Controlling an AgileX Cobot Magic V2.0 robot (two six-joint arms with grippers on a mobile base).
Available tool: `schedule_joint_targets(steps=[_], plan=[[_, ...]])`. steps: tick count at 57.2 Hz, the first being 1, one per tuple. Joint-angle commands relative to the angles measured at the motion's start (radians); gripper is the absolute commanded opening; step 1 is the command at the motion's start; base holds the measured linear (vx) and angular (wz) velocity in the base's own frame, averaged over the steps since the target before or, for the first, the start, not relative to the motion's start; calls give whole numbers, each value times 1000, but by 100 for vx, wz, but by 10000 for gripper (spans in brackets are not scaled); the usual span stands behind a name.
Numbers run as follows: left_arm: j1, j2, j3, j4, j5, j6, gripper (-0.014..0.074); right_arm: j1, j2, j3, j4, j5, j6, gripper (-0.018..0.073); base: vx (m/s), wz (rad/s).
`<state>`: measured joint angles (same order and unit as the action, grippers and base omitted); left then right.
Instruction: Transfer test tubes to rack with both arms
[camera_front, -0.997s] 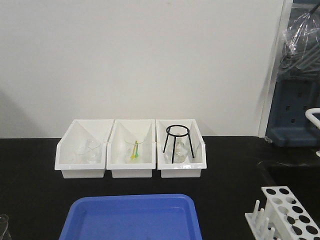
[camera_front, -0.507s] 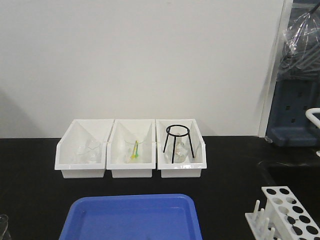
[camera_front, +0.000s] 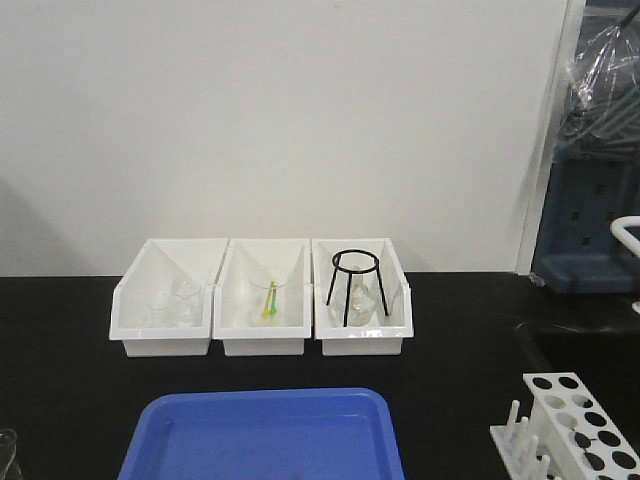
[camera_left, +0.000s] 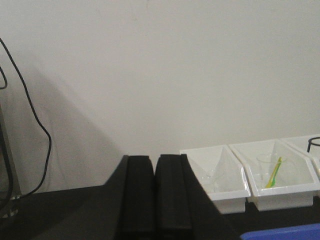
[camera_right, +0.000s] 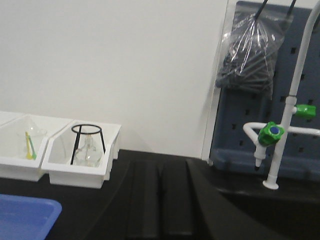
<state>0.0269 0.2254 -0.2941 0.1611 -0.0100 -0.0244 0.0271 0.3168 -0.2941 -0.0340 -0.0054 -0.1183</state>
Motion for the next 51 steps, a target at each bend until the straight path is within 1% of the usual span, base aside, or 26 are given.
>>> schedule_joint_targets(steps=[1,9,15,17,18,25,29,31,35,40,44,51], plan=[[0,94,-36,2,-115,0,15,-6,86,-39,-4,-85,-1,9,0,0],[0,184,-36,2,-130,-1,58,-6,164,-39,0,-92,-1,60,0,0],[0,243,-36,2,-118,-1,136,-6,214,-39,11,-129,2,123,0,0],[0,260,-36,2,-114,-1,178,-6,229,-39,11,-138,2,146,0,0],[0,312,-36,2,-104,-1,358,-6,276,-39,11,-169,2,265,0,0],[0,351,-36,2,-108,-1,515,-6,313,-39,11,-177,2,370,0,0],[0,362,-36,-5,-112,-9,582,-6,333,-39,15,-177,2,414,0,0],[0,369,-36,-7,-113,-12,601,-6,342,-39,15,-177,3,427,0,0],[0,384,-36,-6,-96,-7,613,-6,352,-39,34,-176,3,434,0,0],[0,417,-36,4,-69,31,606,-6,365,-39,44,-176,2,431,0,0],[-11,455,-36,4,-54,91,595,-6,378,-39,44,-176,2,431,0,0],[-47,530,-36,4,-64,254,584,-6,404,-39,44,-176,2,431,0,0]])
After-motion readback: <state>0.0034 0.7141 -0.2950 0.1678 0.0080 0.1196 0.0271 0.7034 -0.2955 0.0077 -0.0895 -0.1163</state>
